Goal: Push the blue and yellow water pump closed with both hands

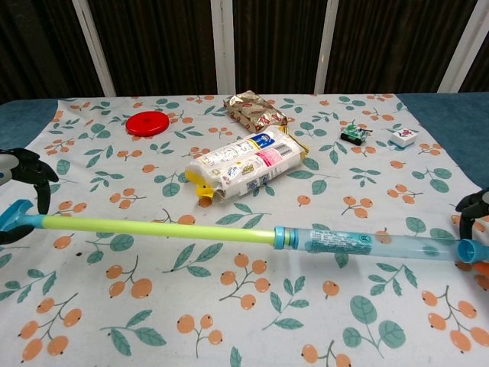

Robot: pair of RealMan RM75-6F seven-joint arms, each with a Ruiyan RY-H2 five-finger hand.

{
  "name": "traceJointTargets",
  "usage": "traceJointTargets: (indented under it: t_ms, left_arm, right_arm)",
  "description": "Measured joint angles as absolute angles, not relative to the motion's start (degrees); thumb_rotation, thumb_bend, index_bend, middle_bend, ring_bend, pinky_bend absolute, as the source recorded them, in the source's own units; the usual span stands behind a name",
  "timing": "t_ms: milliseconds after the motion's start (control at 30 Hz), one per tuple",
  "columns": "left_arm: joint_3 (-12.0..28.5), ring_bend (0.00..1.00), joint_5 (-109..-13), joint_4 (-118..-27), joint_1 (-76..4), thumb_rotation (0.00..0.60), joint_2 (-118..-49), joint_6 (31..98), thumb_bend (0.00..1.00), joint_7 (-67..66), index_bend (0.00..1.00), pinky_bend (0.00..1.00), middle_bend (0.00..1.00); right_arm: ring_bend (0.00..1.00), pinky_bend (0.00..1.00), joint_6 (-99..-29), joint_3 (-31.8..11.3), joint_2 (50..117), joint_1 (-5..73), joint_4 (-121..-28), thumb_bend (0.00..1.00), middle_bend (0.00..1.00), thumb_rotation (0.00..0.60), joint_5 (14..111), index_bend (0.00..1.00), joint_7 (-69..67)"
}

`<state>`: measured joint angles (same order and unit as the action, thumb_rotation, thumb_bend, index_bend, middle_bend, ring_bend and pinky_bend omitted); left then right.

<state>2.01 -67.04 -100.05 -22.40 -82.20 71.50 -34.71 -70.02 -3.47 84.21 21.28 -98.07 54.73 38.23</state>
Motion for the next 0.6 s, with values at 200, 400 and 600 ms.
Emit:
traceJointTargets:
  t_ms: [200,400,600]
  left_arm:
    - [2.2,0.00,-66.9,-100.8,-22.5,0.600,-82.1,71.6,0.58,-34.8,0.58,0.00,0.17]
    - [2.5,0.00,-66.6,-101.2,-22.7,0.600,-81.9,71.6,0.58,-34.8,0.58,0.00,0.17]
    - [3.0,0.00,-66.3,-101.5,-23.0,0.600,-82.1,71.6,0.58,-34.9,0.58,0.00,0.17]
  right_arm:
    - [0.00,0.00,-70.8,-3.7,84.8,22.0,-99.5,0.39,0.20,0.600,54.8,0.66,40.0]
    - [0.00,0.00,-71.6,-3.9,85.7,22.8,-100.7,0.39,0.20,0.600,54.7,0.67,41.8]
    - [0.00,0.00,-72.0,-4.4,86.6,23.9,-101.3,0.39,0.21,0.600,54.2,0.67,43.7]
